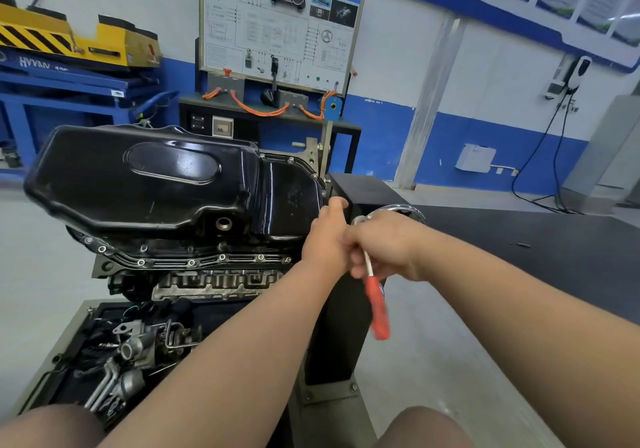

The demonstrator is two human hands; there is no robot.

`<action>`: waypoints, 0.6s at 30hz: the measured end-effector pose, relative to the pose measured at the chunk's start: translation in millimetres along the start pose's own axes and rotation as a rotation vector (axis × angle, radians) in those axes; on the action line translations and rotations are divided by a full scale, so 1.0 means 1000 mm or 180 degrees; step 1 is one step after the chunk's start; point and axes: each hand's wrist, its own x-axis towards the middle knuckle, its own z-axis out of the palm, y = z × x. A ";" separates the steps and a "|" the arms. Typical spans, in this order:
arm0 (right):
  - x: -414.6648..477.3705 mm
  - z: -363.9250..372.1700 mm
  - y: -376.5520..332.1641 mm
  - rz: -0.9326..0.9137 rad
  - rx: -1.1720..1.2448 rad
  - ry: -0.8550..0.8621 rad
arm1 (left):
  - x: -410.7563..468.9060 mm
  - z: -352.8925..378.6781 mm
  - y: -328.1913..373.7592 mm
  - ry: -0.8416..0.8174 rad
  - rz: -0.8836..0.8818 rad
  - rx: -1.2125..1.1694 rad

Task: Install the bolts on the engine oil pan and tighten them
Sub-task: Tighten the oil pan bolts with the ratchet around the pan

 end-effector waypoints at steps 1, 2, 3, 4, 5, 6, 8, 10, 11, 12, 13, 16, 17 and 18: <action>0.001 -0.005 0.000 -0.0193 -0.0732 0.0071 | 0.003 0.001 -0.004 0.0025 0.0050 0.0490; 0.001 -0.012 -0.001 -0.0487 -0.1699 0.0135 | 0.003 0.002 -0.007 0.0079 0.0266 0.1001; 0.000 -0.018 -0.001 -0.0848 -0.2769 0.0220 | 0.004 0.003 -0.011 0.0094 0.0464 0.1389; 0.000 -0.022 -0.001 -0.1229 -0.3757 0.0355 | 0.004 0.004 -0.014 0.0091 0.0647 0.1652; 0.001 -0.026 -0.001 -0.1544 -0.4493 0.0479 | 0.005 0.005 -0.016 0.0109 0.0786 0.1904; 0.003 -0.028 0.000 -0.1781 -0.4870 0.0556 | 0.005 0.005 -0.018 0.0124 0.0845 0.2127; 0.006 -0.021 -0.001 -0.1777 -0.4763 0.0684 | 0.006 0.004 -0.020 0.0156 0.0843 0.2199; 0.006 -0.007 -0.001 -0.1081 -0.2968 0.0620 | 0.007 0.002 -0.024 0.0267 0.0696 0.1944; 0.006 0.001 0.001 -0.0537 -0.1613 0.0423 | 0.008 0.002 -0.026 0.0304 0.0655 0.1939; 0.004 0.008 0.000 -0.0014 -0.0405 0.0141 | 0.009 0.003 -0.028 0.0317 0.0622 0.2023; 0.002 0.012 0.000 0.0284 0.0385 -0.0092 | 0.010 0.004 -0.030 0.0340 0.0585 0.2083; 0.003 0.015 0.000 0.0274 0.0198 -0.0058 | 0.013 -0.002 -0.029 0.0226 0.0573 0.2290; 0.005 0.011 -0.002 0.0048 -0.0691 0.0136 | 0.014 -0.005 -0.028 0.0110 0.0647 0.2384; 0.006 0.005 -0.006 -0.0321 -0.1975 0.0339 | 0.016 -0.007 -0.026 -0.0041 0.0690 0.2443</action>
